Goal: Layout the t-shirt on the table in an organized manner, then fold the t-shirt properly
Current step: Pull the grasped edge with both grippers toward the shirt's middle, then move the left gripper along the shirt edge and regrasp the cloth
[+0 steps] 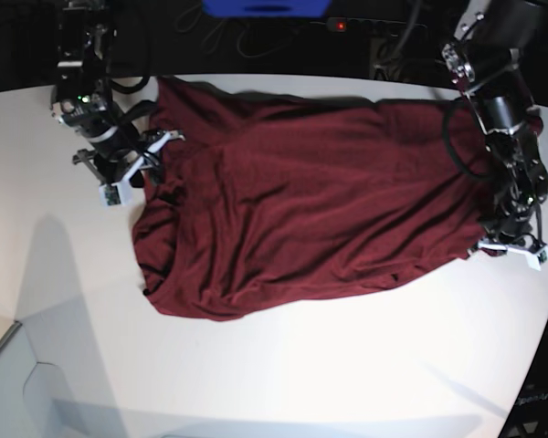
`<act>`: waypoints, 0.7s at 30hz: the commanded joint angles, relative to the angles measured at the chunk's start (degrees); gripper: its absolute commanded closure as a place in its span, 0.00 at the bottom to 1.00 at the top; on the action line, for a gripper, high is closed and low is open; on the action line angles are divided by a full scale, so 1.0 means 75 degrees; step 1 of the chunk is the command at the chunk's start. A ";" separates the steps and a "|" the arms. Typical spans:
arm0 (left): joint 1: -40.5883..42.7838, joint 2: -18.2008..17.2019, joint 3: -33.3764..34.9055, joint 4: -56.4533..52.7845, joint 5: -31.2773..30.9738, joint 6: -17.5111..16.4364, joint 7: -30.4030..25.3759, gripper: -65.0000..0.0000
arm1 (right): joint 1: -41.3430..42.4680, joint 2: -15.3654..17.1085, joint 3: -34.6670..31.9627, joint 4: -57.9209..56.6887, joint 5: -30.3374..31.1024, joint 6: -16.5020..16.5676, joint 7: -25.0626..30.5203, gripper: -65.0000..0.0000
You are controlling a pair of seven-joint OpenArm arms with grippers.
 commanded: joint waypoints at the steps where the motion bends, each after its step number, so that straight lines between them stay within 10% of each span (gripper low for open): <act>1: 0.0062 -0.0024 -0.0018 0.0826 -0.0079 -0.0071 -0.0089 1.00 | 0.0053 0.0068 0.0024 0.0124 0.0046 0.0024 0.0180 0.65; 11: 0.2571 0.1336 0.0041 0.7390 -0.0946 -0.0118 0.1880 1.00 | 0.0053 0.0068 0.0035 0.0089 0.0034 0.0024 0.0192 0.65; 21: 0.4833 0.2074 0.0662 0.8328 -0.0958 -0.0129 0.2384 1.00 | 0.0006 0.0068 0.0035 0.0089 0.0046 0.0024 0.0180 0.65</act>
